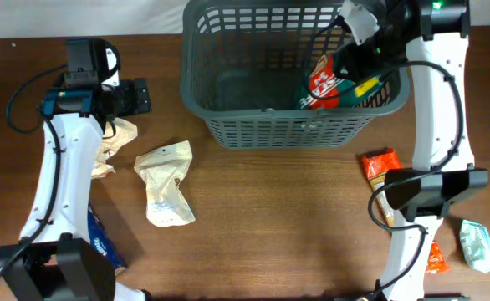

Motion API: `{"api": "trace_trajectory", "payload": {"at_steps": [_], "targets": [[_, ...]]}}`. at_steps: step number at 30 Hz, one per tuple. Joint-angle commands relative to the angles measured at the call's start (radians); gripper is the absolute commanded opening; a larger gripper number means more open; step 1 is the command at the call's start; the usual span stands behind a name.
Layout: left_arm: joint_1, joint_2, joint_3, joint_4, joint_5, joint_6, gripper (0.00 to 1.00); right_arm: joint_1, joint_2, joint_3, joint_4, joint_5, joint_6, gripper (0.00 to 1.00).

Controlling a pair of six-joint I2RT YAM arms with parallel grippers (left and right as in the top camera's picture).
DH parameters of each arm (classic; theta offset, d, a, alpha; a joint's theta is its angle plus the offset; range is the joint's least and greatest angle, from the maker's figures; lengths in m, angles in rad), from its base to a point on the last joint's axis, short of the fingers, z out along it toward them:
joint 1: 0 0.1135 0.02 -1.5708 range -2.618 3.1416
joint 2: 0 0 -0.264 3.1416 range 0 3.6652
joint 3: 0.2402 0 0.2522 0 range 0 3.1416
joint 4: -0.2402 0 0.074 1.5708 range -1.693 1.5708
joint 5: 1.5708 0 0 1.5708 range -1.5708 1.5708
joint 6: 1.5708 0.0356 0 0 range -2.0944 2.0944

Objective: Pack container
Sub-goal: 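Lift the NESCAFE pack and drop it into the basket, then grasp the orange-capped snack bar with the right gripper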

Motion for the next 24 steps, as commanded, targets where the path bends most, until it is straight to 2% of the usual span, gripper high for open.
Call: {"api": "trace_trajectory", "payload": {"at_steps": [1,2,8,11,12,13,16,21,24], "targets": [[-0.004,0.000,0.002,0.003,0.011,0.034,0.99,0.005,-0.037,0.031,0.019,-0.012,-0.014,0.94],[-0.004,0.000,0.002,0.003,0.011,0.034,0.99,0.005,-0.039,0.043,0.025,-0.013,-0.014,0.99],[-0.003,0.000,0.002,0.005,0.010,0.034,0.99,0.003,-0.077,0.211,0.070,0.007,0.004,0.99],[-0.003,0.000,0.002,0.005,0.006,0.034,0.99,-0.016,-0.111,0.337,0.111,0.164,0.154,0.99],[-0.003,0.000,0.002,0.005,-0.011,0.034,0.99,-0.058,-0.147,0.399,0.111,0.323,0.323,0.99],[-0.003,0.001,0.002,0.005,-0.024,0.034,0.99,-0.091,-0.169,0.414,0.097,0.400,0.425,0.99],[-0.003,0.004,0.002,0.006,-0.051,0.034,0.99,-0.195,-0.220,0.422,0.001,0.532,0.624,0.99],[-0.001,0.018,0.002,0.013,-0.050,0.034,0.99,-0.348,-0.309,0.340,-0.007,0.541,0.691,0.99],[-0.001,0.029,0.002,0.017,-0.050,0.034,0.99,-0.393,-0.385,0.217,-0.007,0.559,0.694,0.99]]}}
